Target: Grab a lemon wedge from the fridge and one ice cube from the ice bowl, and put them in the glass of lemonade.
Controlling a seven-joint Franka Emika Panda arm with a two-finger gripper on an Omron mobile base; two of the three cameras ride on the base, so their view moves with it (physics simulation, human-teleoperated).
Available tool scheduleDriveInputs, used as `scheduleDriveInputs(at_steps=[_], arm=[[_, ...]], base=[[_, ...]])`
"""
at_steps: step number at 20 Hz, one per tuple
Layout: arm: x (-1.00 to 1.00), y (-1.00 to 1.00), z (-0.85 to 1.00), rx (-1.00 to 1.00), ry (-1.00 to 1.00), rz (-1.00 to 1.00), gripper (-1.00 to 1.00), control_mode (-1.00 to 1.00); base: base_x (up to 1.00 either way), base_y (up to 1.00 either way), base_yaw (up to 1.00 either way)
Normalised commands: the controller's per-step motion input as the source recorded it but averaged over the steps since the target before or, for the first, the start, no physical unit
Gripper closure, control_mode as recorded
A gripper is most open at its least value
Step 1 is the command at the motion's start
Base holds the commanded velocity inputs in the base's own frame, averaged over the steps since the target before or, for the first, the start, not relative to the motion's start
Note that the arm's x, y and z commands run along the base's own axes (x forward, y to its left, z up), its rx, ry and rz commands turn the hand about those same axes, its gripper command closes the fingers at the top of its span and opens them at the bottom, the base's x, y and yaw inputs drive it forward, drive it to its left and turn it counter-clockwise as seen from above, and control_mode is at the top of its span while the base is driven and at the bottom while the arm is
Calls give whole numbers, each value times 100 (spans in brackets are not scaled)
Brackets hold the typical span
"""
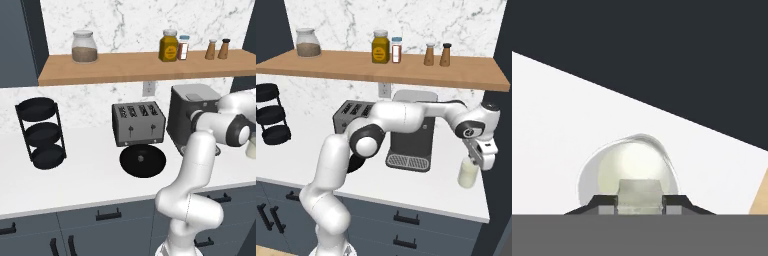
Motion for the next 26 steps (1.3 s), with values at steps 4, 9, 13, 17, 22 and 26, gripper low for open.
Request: scheduleDriveInputs(at_steps=[4, 9, 13, 17, 22, 26], arm=[[-9, 0, 0, 0, 0, 0, -100, -100], [-9, 0, 0, 0, 0, 0, -100, -100], [-16, 0, 11, 0, 0, 0, -100, -100], [-42, 2, 44, 0, -8, 0, -100, -100], [-14, 36, 27, 0, -8, 0, -100, -100], [-8, 22, 6, 0, -5, 0, -100, -100]], base=[[0, 0, 0], [0, 0, 0], [0, 0, 0], [0, 0, 0], [0, 0, 0], [0, 0, 0]])
